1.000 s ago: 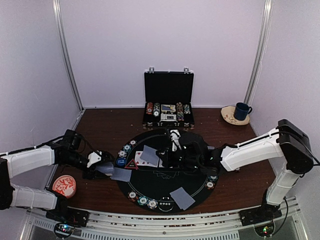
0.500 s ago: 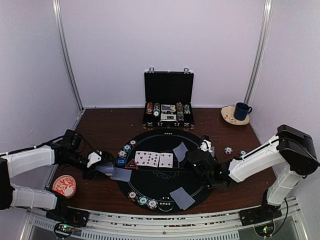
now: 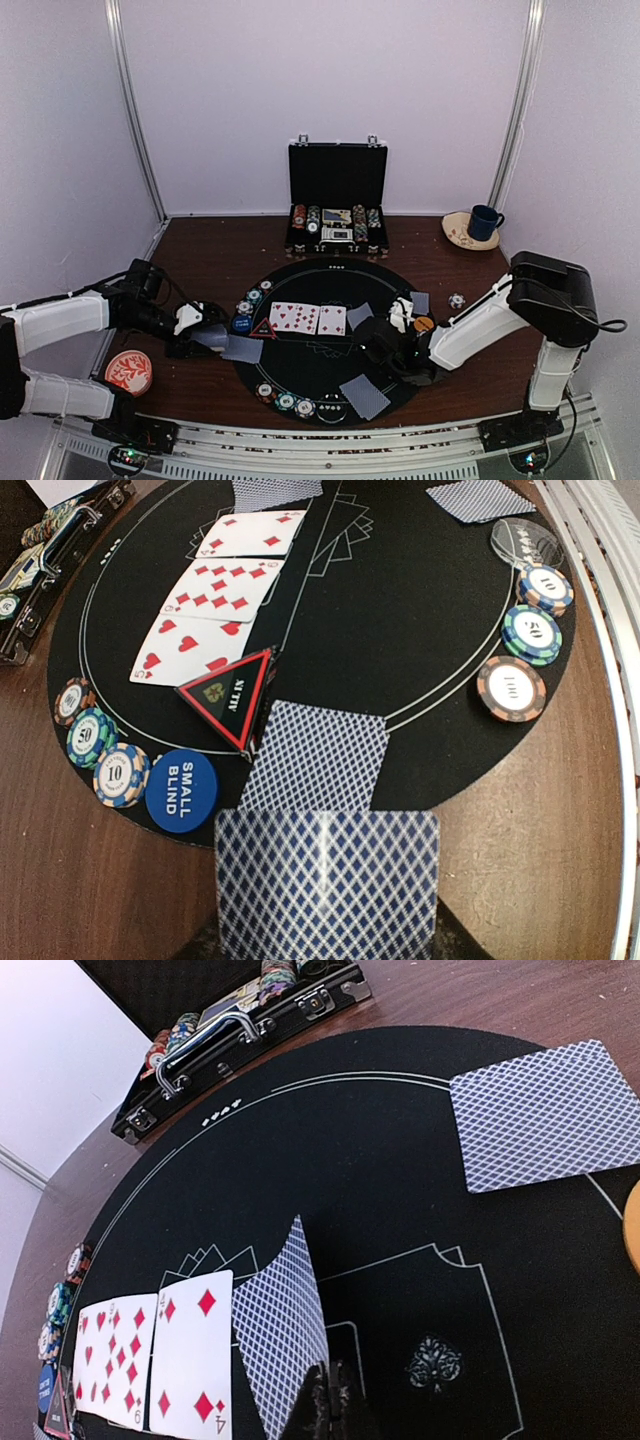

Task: Distribute texas hold em gaming equipment
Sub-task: Distribute the poker card in the community card area.

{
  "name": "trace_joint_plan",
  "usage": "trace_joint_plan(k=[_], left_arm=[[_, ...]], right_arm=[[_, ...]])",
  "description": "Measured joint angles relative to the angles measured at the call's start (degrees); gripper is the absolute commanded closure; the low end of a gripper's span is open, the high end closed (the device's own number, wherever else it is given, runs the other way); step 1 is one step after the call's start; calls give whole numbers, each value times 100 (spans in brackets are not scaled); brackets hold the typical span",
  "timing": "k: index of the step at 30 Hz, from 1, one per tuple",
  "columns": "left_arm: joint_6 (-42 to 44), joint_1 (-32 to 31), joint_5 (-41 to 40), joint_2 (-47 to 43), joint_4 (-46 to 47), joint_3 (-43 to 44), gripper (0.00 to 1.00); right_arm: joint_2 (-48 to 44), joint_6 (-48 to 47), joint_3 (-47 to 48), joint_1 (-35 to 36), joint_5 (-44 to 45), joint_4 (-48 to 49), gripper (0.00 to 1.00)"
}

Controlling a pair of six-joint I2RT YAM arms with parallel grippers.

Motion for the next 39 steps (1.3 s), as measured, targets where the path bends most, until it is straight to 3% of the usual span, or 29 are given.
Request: trace_joint_plan(k=[5, 8, 26, 39], left_arm=[[2, 0, 0, 2, 0, 0, 86], [0, 0, 0, 2, 0, 0, 86], [0, 0, 0, 0, 0, 0, 86], [0, 0, 0, 0, 0, 0, 86]], right_arm=[[129, 122, 201, 109, 2, -155, 81], [179, 188, 269, 186, 17, -291, 78], [179, 402, 229, 247, 66, -540, 98], [245, 756, 216, 258, 149, -553, 100]])
